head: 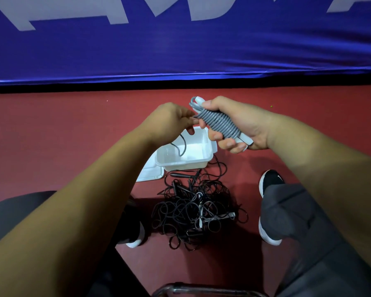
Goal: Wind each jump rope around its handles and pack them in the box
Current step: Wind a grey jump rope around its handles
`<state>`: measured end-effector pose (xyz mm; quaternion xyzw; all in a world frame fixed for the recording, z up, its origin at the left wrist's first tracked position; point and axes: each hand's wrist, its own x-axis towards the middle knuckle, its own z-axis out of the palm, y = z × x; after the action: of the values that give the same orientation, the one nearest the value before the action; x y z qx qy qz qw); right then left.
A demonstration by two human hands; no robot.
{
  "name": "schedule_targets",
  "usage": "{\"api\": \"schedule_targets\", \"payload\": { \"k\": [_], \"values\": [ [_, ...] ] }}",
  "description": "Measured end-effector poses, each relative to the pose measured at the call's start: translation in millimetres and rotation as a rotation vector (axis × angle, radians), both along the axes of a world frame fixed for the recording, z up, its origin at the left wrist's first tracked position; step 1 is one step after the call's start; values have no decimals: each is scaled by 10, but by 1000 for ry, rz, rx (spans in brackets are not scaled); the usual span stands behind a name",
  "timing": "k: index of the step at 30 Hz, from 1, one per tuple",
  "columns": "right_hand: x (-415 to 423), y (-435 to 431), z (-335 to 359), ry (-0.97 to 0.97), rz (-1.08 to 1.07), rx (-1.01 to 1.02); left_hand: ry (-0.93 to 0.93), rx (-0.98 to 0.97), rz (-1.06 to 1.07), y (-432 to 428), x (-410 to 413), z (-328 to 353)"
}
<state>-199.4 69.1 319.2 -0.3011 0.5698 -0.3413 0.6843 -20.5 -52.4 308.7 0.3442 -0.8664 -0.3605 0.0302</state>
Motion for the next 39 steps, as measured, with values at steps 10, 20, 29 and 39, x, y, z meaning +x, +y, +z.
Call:
{"api": "schedule_targets", "payload": {
  "k": [10,20,29,39],
  "values": [
    [60,102,27,-48,315,76,107,125,-126,32,46,63],
    [-42,-4,-223,293,233,151,168,-39,-97,16,-20,57],
    [-145,-73,-343,295,-33,42,117,-186,-226,-36,-37,87],
    [-66,-92,-275,245,-225,-25,127,-21,-34,19,-29,52]
  ]
}}
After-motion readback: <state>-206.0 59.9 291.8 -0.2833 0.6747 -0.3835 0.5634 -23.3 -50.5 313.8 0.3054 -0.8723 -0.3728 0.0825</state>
